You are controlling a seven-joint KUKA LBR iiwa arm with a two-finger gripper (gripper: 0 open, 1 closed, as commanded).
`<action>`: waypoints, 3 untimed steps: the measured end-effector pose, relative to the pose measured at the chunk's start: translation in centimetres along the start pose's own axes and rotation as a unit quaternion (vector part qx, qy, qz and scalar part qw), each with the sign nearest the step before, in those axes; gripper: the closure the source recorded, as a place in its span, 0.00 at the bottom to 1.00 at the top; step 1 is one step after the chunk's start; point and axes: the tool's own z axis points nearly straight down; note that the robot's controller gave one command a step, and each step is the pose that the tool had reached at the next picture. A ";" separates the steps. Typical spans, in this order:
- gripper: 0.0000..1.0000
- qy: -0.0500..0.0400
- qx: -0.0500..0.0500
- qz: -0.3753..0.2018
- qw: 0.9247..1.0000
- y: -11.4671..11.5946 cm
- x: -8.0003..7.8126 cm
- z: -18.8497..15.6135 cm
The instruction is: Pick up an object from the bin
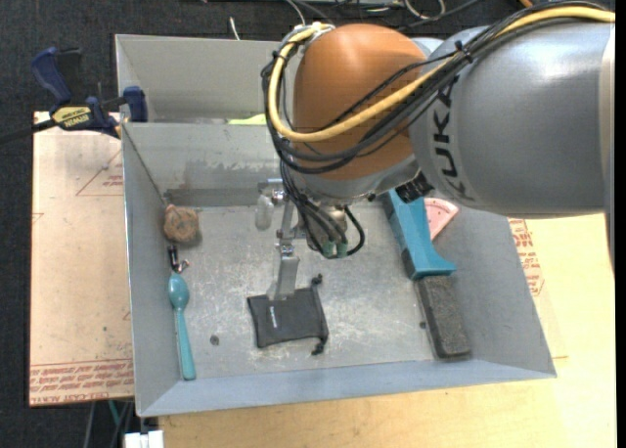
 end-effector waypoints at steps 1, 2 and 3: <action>0.00 -0.011 -0.004 -0.006 1.000 0.0 -1.2 1.9; 0.00 -0.008 -0.002 -0.065 0.998 -1.6 1.0 6.1; 0.00 -0.012 -0.003 -0.093 0.996 -1.4 0.3 8.7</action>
Offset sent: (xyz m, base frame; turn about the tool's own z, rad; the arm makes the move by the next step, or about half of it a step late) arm -0.0228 -0.0262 -0.0711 -0.1922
